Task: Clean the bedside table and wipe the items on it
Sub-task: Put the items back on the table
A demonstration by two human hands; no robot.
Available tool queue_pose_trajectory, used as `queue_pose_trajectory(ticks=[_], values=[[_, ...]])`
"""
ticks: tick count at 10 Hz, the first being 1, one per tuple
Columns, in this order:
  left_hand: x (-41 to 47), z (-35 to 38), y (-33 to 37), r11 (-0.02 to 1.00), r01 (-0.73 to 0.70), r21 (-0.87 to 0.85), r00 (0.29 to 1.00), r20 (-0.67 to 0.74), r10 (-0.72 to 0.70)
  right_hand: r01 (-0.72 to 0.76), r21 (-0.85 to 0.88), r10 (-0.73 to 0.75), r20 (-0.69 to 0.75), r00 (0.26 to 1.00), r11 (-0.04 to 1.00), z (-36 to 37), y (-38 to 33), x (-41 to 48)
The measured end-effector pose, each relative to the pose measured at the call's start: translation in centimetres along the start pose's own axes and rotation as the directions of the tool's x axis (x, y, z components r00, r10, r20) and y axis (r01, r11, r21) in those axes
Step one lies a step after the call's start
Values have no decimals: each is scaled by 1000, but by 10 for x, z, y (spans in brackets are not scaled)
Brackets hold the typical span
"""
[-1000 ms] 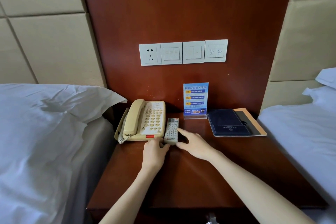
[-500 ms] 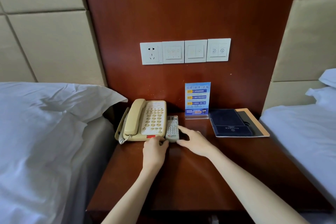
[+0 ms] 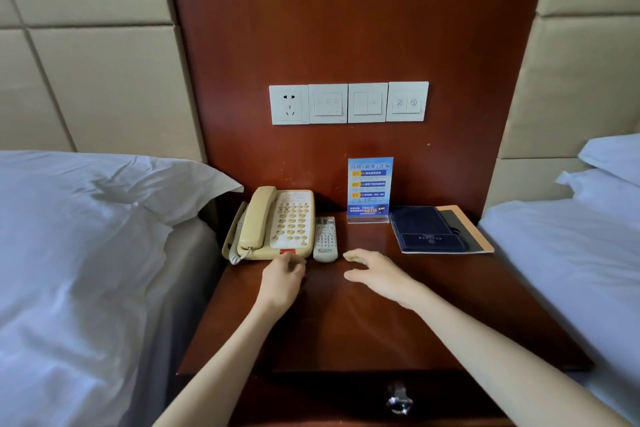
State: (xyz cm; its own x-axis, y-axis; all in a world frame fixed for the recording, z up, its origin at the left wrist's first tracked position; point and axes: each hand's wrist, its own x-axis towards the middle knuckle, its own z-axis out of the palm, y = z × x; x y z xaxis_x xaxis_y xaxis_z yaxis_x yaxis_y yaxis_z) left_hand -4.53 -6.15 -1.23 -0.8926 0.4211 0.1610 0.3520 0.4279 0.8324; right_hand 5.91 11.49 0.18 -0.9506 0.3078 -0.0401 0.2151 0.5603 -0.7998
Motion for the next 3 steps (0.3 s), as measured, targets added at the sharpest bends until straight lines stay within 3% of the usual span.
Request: queue_pose_trajectory(ticks=[3], values=[[-27,-43,6,969,153,-194,960,261,-99,-51,146,49,23,999,988,-21,-20,-40]])
